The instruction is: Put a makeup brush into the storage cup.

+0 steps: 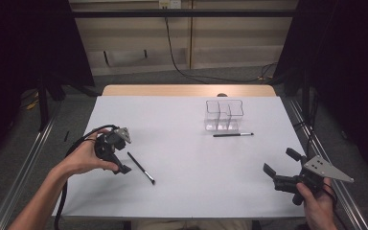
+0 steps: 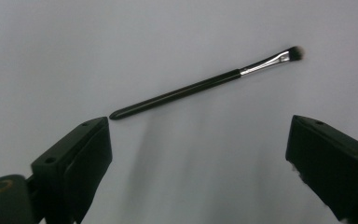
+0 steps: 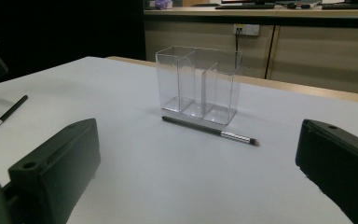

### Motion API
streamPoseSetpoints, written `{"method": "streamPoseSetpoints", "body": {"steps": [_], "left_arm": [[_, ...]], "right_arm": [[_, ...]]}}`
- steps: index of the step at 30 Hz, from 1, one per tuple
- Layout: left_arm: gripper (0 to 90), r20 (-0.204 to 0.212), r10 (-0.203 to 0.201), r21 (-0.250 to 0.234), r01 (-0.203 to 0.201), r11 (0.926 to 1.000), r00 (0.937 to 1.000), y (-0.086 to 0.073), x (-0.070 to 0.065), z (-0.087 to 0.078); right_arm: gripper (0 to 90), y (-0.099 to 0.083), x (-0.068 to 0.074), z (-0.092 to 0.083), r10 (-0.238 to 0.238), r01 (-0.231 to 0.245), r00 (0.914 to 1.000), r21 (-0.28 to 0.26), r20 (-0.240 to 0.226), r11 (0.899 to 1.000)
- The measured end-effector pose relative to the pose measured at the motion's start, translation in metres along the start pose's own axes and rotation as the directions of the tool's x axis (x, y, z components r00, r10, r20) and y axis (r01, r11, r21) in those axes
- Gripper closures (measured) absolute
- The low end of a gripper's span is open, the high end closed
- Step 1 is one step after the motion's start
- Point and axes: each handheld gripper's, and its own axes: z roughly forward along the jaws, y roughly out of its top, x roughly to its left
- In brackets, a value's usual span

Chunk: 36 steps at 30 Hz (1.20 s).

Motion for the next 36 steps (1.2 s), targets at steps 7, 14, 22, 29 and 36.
{"method": "streamPoseSetpoints", "body": {"steps": [7, 14, 22, 29, 36], "left_arm": [[10.9, 0.015, 0.118, 0.030, -0.119, 0.9925, 0.9929, 0.004, -0.002, 0.006], [14.1, 0.007, 0.184, 0.035, -0.184, 0.9823, 0.9830, 0.008, 0.007, 0.008], [21.6, -0.001, 0.212, 0.057, -0.212, 0.9757, 0.9772, 0.013, 0.015, 0.015], [29.5, 0.017, 0.258, 0.091, -0.258, 0.9618, 0.9661, 0.022, 0.012, 0.023], [37.7, 0.053, 0.320, 0.146, -0.324, 0.9348, 0.9461, 0.031, 0.008, 0.035]], "right_arm": [[0.0, 0.000, 0.001, 0.000, 0.000, 0.000, 1.0000, -0.001, -0.004, 1.000], [0.0, 0.000, 0.000, 0.000, -0.006, 0.006, 1.0000, 0.001, -0.006, 1.000], [0.0, 0.000, 0.001, 0.000, -0.006, 0.006, 0.9999, 0.003, -0.008, 1.000], [0.0, 0.000, 0.000, 0.001, -0.006, 0.006, 0.9999, 0.006, -0.009, 1.000], [0.0, 0.000, 0.001, 0.001, -0.005, 0.005, 0.9999, 0.003, -0.010, 1.000]]}}
